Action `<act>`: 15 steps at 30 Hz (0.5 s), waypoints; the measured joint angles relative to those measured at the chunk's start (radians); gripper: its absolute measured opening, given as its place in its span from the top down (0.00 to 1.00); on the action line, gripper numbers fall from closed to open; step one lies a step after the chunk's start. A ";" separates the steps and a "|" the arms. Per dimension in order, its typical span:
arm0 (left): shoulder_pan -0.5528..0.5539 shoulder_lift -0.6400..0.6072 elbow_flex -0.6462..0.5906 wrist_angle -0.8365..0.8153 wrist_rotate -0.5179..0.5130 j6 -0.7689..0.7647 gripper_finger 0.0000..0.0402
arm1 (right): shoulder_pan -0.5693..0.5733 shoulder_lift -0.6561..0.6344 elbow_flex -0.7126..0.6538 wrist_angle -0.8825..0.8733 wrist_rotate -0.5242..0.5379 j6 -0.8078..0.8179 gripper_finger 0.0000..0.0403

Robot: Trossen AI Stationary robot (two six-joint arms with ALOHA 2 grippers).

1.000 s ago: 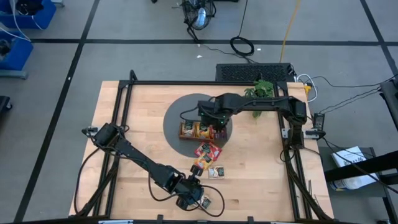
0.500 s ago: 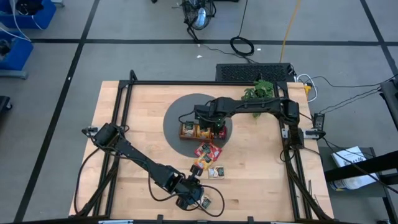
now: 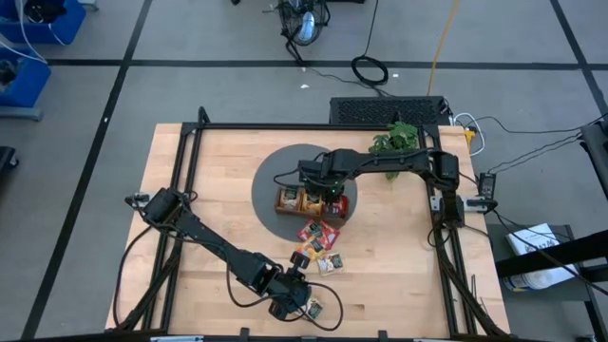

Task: Pick & Place Tea
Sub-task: Put the red tea bag into the right section of the wooden organizer

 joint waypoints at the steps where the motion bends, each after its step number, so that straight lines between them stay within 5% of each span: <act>1: 0.001 0.000 0.000 0.002 0.000 -0.001 0.78 | 0.001 0.000 0.000 0.000 0.000 0.009 1.00; 15: 0.000 0.000 0.000 -0.006 -0.062 0.019 0.78 | 0.052 0.002 0.000 0.032 0.034 0.155 1.00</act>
